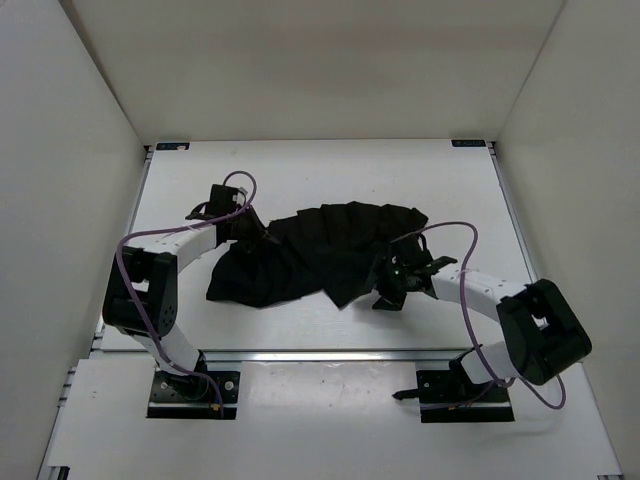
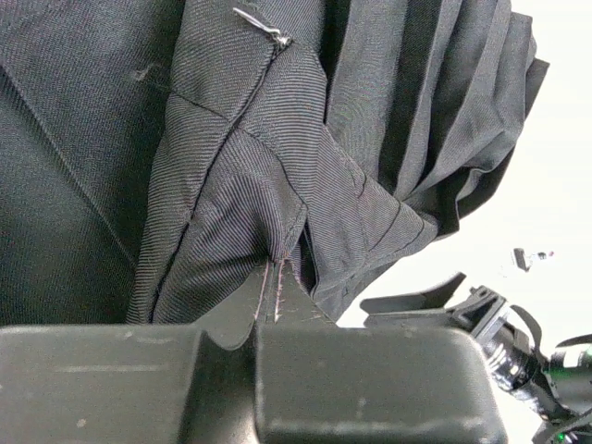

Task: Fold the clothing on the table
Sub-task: Flatten the skirt out, then fold the skirt

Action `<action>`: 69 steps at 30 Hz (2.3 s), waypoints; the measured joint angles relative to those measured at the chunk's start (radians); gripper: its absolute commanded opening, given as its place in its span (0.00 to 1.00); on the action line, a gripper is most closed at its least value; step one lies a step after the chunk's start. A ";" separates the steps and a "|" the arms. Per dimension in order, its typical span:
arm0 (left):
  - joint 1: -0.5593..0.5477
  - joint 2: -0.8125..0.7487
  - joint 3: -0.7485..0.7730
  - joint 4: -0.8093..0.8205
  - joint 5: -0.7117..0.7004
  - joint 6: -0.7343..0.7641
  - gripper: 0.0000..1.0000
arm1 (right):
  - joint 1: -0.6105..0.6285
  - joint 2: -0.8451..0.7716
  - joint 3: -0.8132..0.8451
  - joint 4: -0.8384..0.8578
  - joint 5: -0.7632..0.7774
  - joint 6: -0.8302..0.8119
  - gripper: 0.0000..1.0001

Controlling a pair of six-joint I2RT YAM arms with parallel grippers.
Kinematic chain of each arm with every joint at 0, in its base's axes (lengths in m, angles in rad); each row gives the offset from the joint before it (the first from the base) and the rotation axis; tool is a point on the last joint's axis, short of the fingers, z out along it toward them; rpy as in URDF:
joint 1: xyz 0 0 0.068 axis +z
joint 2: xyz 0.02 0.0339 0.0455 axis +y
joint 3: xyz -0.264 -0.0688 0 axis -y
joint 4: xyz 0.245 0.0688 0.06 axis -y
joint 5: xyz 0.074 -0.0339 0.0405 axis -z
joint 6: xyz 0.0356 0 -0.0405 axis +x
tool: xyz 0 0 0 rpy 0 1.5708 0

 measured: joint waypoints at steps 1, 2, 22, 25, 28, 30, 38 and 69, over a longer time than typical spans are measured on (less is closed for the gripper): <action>0.000 0.000 -0.001 0.001 0.000 -0.002 0.00 | 0.000 0.024 0.003 0.043 -0.016 0.030 0.59; -0.002 0.000 -0.002 0.004 0.000 -0.004 0.00 | 0.001 0.051 0.009 0.082 -0.034 0.057 0.58; 0.124 0.245 0.848 -0.101 0.064 -0.072 0.00 | -0.337 0.373 1.108 -0.133 -0.270 -0.251 0.00; 0.151 0.156 0.821 -0.058 0.077 -0.074 0.00 | -0.397 0.301 1.180 -0.163 -0.313 -0.320 0.00; 0.168 -0.045 0.532 0.040 0.108 -0.073 0.14 | -0.438 0.184 1.030 -0.195 -0.347 -0.382 0.00; 0.171 -0.190 0.293 0.072 0.127 -0.049 0.35 | -0.452 0.100 0.845 -0.218 -0.364 -0.423 0.00; 0.195 -0.453 -0.403 0.005 0.136 0.043 0.45 | -0.498 -0.105 0.142 -0.369 -0.279 -0.526 0.52; -0.010 -0.188 -0.261 0.008 -0.168 0.072 0.00 | -0.330 0.132 0.194 -0.166 -0.163 -0.469 0.00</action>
